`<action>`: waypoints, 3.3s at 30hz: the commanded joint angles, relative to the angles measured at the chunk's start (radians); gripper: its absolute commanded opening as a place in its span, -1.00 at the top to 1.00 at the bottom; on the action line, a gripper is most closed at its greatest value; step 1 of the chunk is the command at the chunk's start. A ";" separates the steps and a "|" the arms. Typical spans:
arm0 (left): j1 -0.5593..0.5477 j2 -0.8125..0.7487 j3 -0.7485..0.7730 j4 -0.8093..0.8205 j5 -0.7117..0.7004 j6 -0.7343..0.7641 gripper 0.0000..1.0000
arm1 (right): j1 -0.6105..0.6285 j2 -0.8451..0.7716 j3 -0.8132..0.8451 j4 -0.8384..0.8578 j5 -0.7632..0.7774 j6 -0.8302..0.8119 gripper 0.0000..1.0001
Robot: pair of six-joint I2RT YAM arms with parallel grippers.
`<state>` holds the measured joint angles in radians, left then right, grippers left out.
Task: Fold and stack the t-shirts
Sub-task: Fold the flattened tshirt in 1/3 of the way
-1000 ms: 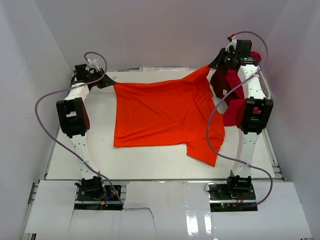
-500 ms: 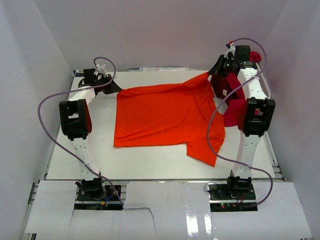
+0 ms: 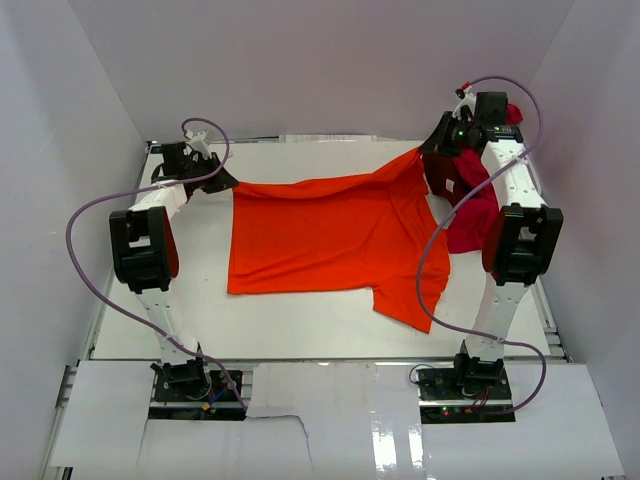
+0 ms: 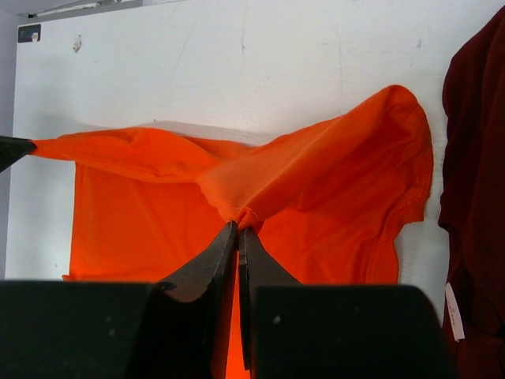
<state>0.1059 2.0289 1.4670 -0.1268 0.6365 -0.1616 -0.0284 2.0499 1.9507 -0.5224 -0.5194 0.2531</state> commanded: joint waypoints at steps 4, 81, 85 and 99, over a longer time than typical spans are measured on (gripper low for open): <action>0.000 -0.059 -0.002 0.030 -0.001 0.011 1.00 | -0.001 -0.071 -0.058 0.005 0.004 -0.018 0.85; 0.044 -0.176 -0.238 0.072 0.023 -0.092 1.00 | -0.097 -0.254 -0.418 -0.067 0.082 -0.011 0.85; 0.038 -0.156 -0.229 0.027 0.026 -0.087 1.00 | -0.093 -0.237 -0.438 -0.076 0.088 -0.012 0.85; 0.020 -0.108 -0.227 -0.108 -0.012 -0.102 1.00 | -0.071 -0.140 -0.418 -0.179 0.165 -0.035 0.85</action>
<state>0.1333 1.9297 1.2236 -0.1909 0.6353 -0.2581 -0.1020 1.8832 1.5124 -0.6582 -0.3836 0.2417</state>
